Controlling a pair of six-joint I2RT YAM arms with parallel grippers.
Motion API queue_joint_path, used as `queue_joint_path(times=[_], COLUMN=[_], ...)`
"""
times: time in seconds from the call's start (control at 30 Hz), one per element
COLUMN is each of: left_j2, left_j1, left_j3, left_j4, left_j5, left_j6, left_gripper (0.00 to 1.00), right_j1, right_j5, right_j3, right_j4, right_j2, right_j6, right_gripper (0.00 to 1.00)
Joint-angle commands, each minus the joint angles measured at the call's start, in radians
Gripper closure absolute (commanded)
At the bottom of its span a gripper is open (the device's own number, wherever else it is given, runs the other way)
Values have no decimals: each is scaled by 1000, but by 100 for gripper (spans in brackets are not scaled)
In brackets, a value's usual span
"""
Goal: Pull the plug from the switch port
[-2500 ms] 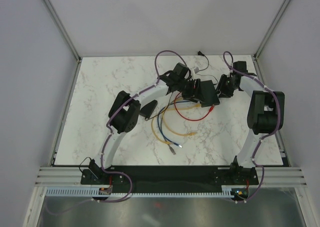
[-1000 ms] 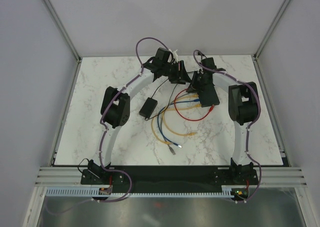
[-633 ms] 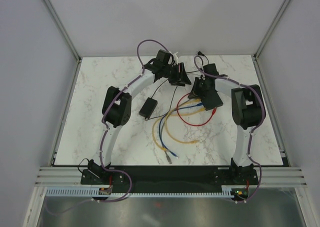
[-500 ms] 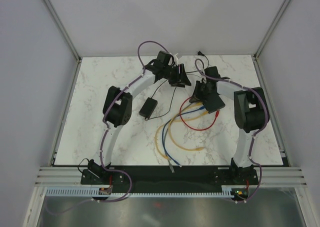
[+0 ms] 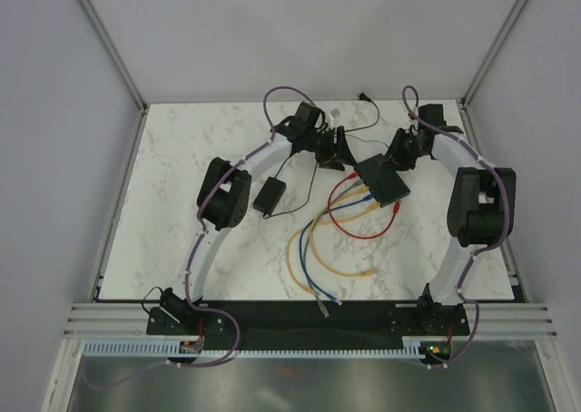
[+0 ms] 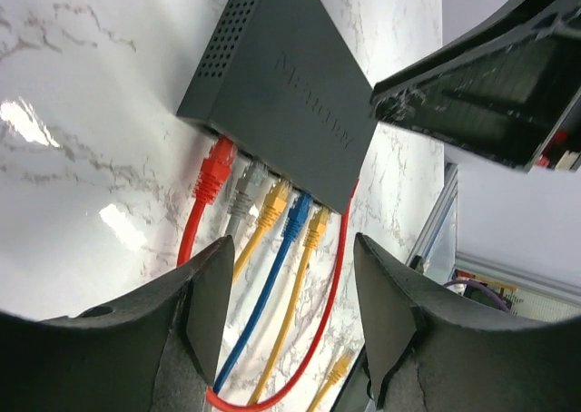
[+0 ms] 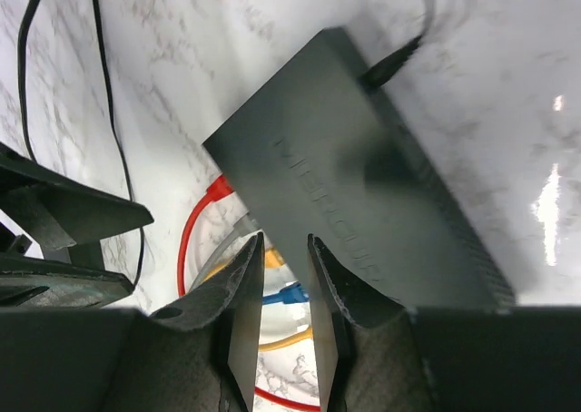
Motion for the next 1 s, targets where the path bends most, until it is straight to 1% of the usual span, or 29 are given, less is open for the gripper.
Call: queue_joint_path(times=[0.0,0.1,0.23,0.4,0.47,0.5,0.7,0.77,0.97], left_j2=[26,34,61,95,109,112,113,118,136], left_j1=[1,-4,-6,-6,-6,-6,-6,-6,-7], left_j3=[57,56,60,60,60,60,31,33,33], left_j4=[86,123,189,213,216,217,237,239,251], left_j5=[63,49,52,63,69,72,61,62,72], left_j6=[-50,-17,-14,-19,-20,-19,-1,4,-20], left_gripper=[37,33,33,35,38,41,44,45,48], right_j1=[-35,-36,-39,-39,-39,-39,-38,-39,-38], right_j5=[-17,-38,-12,-18,-12,-8,-15,-17,-14], right_j3=[54,58,58,54,48,45,25,14,6], right_j4=[-27,-5,3,13,29,33,75,85,95], right_j2=[17,45,50,67,68,71,96,97,102], right_j6=[-17,-3,-18,-17,-9,-8,14,18,15], right_gripper=[66,67,67,68,69,70,76,82,86])
